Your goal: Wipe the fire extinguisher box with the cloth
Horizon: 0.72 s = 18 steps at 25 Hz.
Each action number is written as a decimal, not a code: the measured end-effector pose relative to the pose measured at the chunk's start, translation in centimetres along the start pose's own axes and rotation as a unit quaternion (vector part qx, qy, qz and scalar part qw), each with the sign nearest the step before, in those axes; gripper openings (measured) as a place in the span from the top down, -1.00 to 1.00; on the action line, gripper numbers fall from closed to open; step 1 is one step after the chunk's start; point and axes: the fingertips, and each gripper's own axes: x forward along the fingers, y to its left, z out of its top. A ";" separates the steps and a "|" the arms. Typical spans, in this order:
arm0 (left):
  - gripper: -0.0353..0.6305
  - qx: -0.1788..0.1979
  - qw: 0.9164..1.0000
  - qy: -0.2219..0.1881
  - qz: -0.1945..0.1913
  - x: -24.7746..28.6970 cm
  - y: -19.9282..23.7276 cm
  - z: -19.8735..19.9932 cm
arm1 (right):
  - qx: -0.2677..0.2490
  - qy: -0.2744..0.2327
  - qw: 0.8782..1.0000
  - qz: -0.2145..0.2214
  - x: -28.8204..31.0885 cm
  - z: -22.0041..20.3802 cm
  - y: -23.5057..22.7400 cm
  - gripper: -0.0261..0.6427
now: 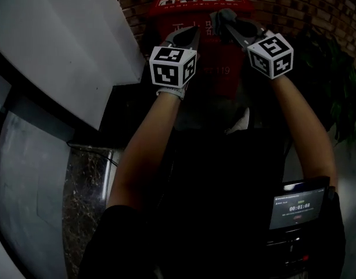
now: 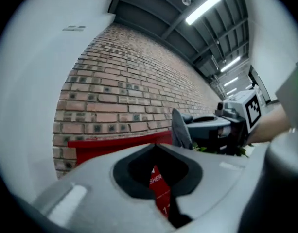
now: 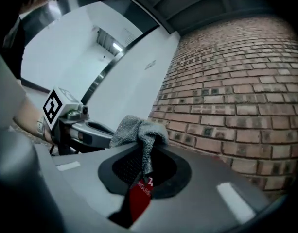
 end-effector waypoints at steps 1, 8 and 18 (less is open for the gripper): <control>0.88 -0.007 1.000 -0.005 -0.003 -0.7 0.1 -1.0 | 0.005 -0.008 1.000 0.003 -0.2 -0.3 1.0 0.83; 0.88 -0.031 0.999 -0.006 -0.030 -3.0 -0.1 -8.6 | 0.049 -0.024 0.998 0.020 -0.6 -6.6 7.1 0.83; 0.88 -0.064 0.995 -0.028 -0.075 -2.2 -0.4 -15.0 | 0.064 -0.017 0.997 0.038 0.6 -14.3 8.8 0.83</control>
